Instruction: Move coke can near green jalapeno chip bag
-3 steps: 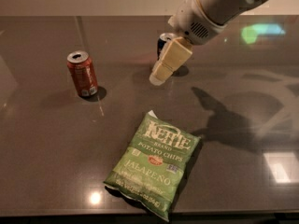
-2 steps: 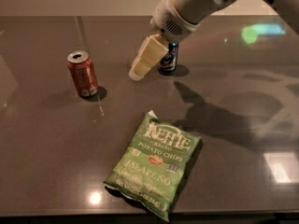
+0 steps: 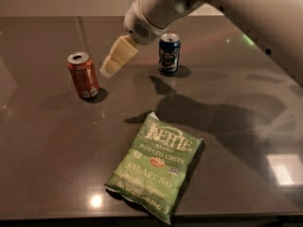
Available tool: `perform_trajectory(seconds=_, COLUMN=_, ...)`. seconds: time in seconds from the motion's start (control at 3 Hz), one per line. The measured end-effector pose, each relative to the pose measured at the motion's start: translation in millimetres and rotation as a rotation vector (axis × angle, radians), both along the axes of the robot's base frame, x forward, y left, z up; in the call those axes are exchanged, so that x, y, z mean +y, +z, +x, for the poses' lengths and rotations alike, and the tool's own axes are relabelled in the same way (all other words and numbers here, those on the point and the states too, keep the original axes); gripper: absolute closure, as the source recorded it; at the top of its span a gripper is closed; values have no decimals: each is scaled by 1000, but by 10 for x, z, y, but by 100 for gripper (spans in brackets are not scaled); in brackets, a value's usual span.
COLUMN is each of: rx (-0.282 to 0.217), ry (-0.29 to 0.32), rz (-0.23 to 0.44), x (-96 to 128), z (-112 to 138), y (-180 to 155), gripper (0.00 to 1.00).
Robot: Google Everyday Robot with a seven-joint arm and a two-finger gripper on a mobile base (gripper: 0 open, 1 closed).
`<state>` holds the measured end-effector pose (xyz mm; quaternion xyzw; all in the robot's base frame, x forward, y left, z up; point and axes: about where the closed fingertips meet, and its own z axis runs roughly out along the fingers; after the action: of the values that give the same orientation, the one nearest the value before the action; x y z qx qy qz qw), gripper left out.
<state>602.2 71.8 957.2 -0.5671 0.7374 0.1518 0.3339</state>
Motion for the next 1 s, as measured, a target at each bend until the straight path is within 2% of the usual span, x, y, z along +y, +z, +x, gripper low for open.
perform_trajectory(seconds=0.67, rx=-38, ry=48, rz=40, x=656, z=26, y=-134, gripper=0)
perform_trajectory(seconds=1.0, rx=-45, ry=104, rz=45, x=927, z=-63, y=-235, gripper=0)
